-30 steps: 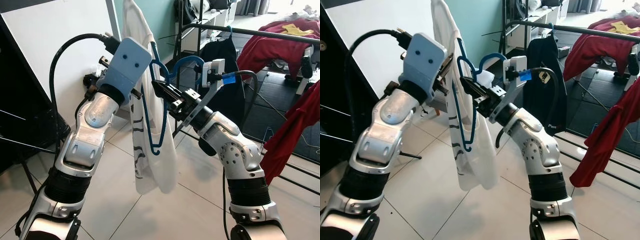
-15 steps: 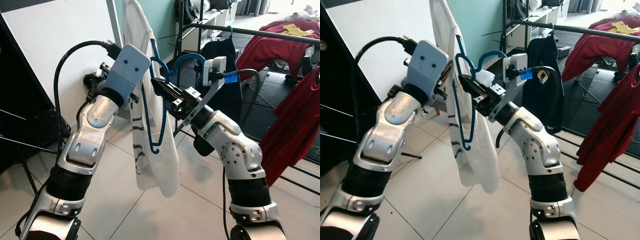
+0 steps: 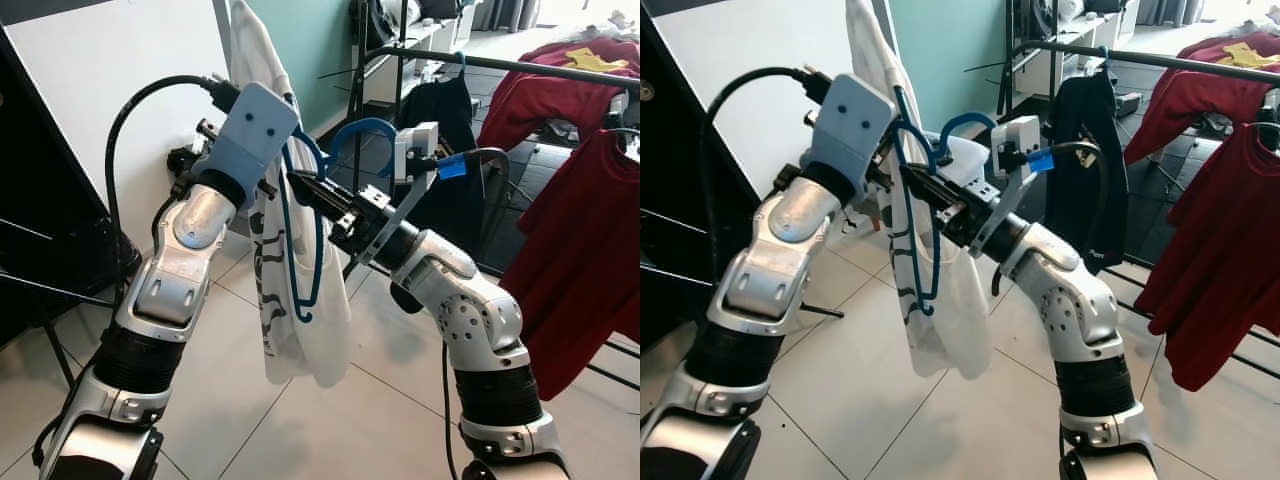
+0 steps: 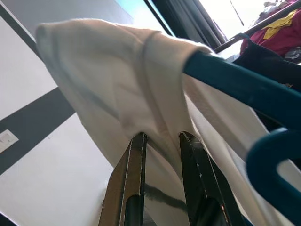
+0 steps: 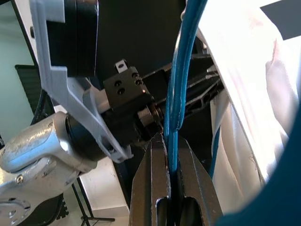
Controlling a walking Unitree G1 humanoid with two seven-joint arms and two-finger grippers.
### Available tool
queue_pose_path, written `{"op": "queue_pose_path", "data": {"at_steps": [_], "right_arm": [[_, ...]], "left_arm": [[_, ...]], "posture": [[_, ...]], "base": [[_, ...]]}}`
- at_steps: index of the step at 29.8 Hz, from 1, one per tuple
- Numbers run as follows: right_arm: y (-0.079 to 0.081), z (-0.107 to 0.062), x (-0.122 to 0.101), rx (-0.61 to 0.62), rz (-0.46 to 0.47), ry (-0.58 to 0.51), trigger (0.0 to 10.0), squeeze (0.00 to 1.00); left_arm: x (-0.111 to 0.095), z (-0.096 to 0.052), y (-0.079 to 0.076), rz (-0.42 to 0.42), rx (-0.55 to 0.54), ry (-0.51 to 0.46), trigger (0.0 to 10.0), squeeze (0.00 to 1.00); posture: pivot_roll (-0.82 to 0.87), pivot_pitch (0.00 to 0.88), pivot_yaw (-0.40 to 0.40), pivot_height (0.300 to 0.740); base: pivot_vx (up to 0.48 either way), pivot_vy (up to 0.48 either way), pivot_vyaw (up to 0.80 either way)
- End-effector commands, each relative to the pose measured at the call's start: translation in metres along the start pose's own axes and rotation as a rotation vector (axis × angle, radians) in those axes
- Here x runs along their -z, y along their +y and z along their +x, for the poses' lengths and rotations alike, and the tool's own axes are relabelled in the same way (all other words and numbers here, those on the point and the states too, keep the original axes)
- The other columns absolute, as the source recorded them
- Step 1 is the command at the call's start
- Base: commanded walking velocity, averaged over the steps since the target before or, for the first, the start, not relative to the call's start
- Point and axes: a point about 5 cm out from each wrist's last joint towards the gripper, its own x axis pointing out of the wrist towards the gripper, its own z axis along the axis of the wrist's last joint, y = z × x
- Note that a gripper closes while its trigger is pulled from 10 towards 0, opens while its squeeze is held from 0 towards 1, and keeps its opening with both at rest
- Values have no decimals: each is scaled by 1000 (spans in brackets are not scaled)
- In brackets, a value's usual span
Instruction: Hang hanger
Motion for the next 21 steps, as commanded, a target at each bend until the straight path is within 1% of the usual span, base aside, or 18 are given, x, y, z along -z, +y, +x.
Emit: {"op": "queue_pose_path", "data": {"at_steps": [1, 10, 11, 14, 15, 16, 17, 21], "right_arm": [[12, 4, -3, -77, -3, -15, 10000, 0], [12, 4, -4, -74, -5, -15, 10000, 0], [12, 4, -4, -73, -6, -16, 10000, 0], [12, 4, -4, -73, -6, -16, 10000, 0], [11, 4, -4, -72, -6, -17, 10000, 0], [11, 4, -4, -72, -6, -17, 10000, 0], [11, 4, -4, -71, -6, -18, 10000, 0], [11, 4, -5, -66, -5, -21, 10000, 0]], "left_arm": [[0, 0, 13, 44, -46, -1, 10000, 0], [1, -1, 19, 55, -74, 3, 10000, 0], [1, -1, 18, 52, -72, 2, 9529, 0], [1, -1, 18, 50, -70, 1, 9529, 0], [1, -1, 18, 47, -67, -1, 4196, 0], [1, -1, 18, 47, -67, -1, 4196, 0], [1, -1, 17, 44, -64, -3, 0, 0], [0, -2, 18, 41, -66, -5, 0, 0]], "posture": [[-43, 44, 80, 740], [-43, 42, 81, 740], [-43, 41, 79, 740], [-43, 41, 79, 740], [-43, 41, 80, 740], [-43, 41, 80, 740], [-42, 43, 80, 740], [-41, 46, 79, 740]], "base": [[0, 0, 0], [0, 0, 0], [0, 0, 0], [0, 0, 0], [0, 0, 0], [0, 0, 0], [0, 0, 0], [0, 0, 0]]}}
